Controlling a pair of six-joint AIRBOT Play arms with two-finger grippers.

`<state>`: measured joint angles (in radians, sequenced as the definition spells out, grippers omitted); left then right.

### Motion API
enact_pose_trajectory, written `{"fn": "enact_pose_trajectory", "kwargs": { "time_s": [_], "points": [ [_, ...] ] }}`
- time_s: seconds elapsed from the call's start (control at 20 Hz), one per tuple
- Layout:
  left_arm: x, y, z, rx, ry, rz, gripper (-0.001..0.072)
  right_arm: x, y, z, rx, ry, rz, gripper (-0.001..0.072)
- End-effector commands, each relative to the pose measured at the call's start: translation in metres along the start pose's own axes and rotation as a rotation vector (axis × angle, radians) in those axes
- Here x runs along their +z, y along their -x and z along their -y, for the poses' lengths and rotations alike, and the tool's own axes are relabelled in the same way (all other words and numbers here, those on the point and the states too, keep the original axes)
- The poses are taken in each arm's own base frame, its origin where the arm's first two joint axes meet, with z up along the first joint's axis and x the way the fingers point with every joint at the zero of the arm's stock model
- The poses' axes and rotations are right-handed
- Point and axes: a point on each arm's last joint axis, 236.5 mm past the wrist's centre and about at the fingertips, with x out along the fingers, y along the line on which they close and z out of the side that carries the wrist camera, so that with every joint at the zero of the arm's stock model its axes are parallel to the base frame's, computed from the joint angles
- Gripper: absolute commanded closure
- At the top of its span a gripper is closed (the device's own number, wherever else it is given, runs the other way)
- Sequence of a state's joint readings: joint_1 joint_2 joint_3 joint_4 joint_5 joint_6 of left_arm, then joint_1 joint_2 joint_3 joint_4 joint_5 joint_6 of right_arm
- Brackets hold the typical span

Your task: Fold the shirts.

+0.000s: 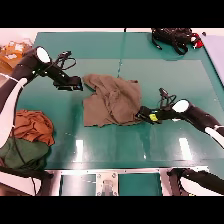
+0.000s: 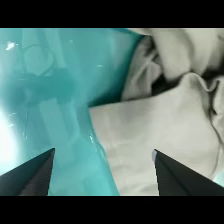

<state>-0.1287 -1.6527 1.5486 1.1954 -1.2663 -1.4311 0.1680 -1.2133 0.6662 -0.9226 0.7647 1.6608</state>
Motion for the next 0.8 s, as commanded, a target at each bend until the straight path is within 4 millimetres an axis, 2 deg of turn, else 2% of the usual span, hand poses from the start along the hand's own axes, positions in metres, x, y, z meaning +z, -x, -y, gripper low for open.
{"fn": "enact_pose_trajectory", "kwargs": {
  "time_s": [0.0, 0.05, 0.1, 0.15, 0.3, 0.4, 0.45, 0.55, 0.75],
  "points": [
    [0.003, -0.005, -0.011, 0.012, 0.022, 0.024, -0.0005, 0.012, -0.023, -0.009, 0.013, 0.041, 0.005, 0.0645],
    [0.005, -0.005, -0.012, 0.016, 0.021, 0.032, -0.0004, 0.021, -0.018, -0.009, 0.011, 0.080, 0.016, 0.0688],
    [0.007, -0.005, -0.012, 0.017, 0.021, 0.041, -0.0005, 0.034, -0.009, -0.004, -0.003, 0.104, 0.031, 0.0688],
    [0.009, -0.005, -0.012, 0.018, 0.021, 0.050, -0.0004, 0.050, 0.004, 0.007, -0.030, 0.112, 0.046, 0.0689],
    [0.018, -0.005, -0.013, 0.019, 0.023, 0.087, -0.0004, 0.115, 0.050, 0.048, -0.102, 0.128, 0.151, 0.0689],
    [0.028, -0.009, -0.015, 0.019, 0.031, 0.123, -0.0005, 0.145, 0.067, 0.071, -0.116, 0.133, 0.177, 0.0689],
    [0.031, -0.014, -0.014, 0.006, 0.043, 0.137, -0.0004, 0.149, 0.068, 0.077, -0.113, 0.135, 0.158, 0.0689],
    [0.034, -0.035, -0.005, -0.073, 0.112, 0.162, -0.0004, 0.143, 0.058, 0.080, -0.106, 0.146, 0.093, 0.0689],
    [0.030, -0.084, 0.020, -0.267, 0.196, 0.169, -0.0004, 0.137, 0.044, 0.075, -0.104, 0.174, 0.059, 0.0689]
  ]
}}
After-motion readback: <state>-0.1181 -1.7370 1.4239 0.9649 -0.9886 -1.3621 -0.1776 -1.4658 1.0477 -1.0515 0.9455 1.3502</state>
